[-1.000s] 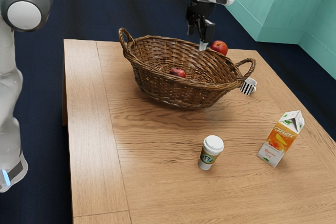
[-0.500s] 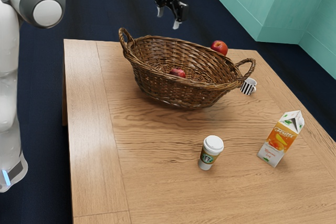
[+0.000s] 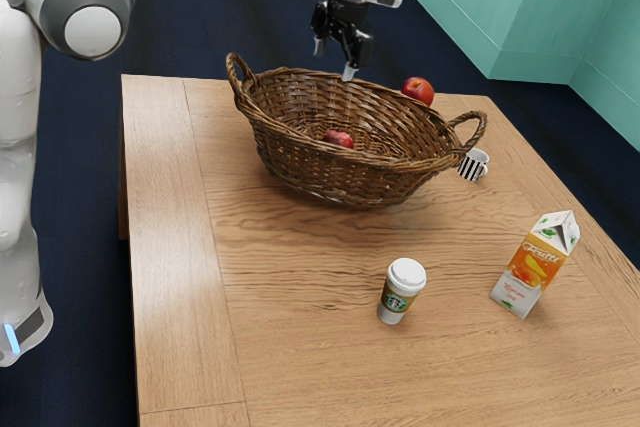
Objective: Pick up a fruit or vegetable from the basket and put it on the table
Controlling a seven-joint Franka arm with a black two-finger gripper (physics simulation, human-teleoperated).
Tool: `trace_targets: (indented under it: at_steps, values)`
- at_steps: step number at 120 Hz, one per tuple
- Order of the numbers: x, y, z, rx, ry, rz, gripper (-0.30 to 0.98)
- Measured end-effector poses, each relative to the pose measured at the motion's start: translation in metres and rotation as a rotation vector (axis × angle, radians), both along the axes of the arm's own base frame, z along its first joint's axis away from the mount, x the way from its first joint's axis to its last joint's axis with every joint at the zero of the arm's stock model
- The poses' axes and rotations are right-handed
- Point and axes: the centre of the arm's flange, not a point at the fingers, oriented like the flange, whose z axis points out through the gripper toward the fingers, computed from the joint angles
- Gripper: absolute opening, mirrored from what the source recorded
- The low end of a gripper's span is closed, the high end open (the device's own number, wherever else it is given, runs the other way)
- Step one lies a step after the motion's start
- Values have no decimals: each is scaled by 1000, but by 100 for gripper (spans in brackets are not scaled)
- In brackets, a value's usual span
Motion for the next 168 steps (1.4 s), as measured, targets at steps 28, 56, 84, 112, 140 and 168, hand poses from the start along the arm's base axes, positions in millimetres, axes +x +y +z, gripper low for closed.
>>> trace_targets:
  at_steps: [28,56,84,112,140,168]
  values:
    - [15,-29,-29,5,-31,-56,69]
    - [27,-35,-63,18,-75,-71,69]
    - [42,-46,-92,16,-66,-88,69]
    - [50,-76,-90,16,-82,-135,69]
    - [46,-69,-96,16,-54,-125,69]
    - [38,-64,-108,5,21,-112,69]
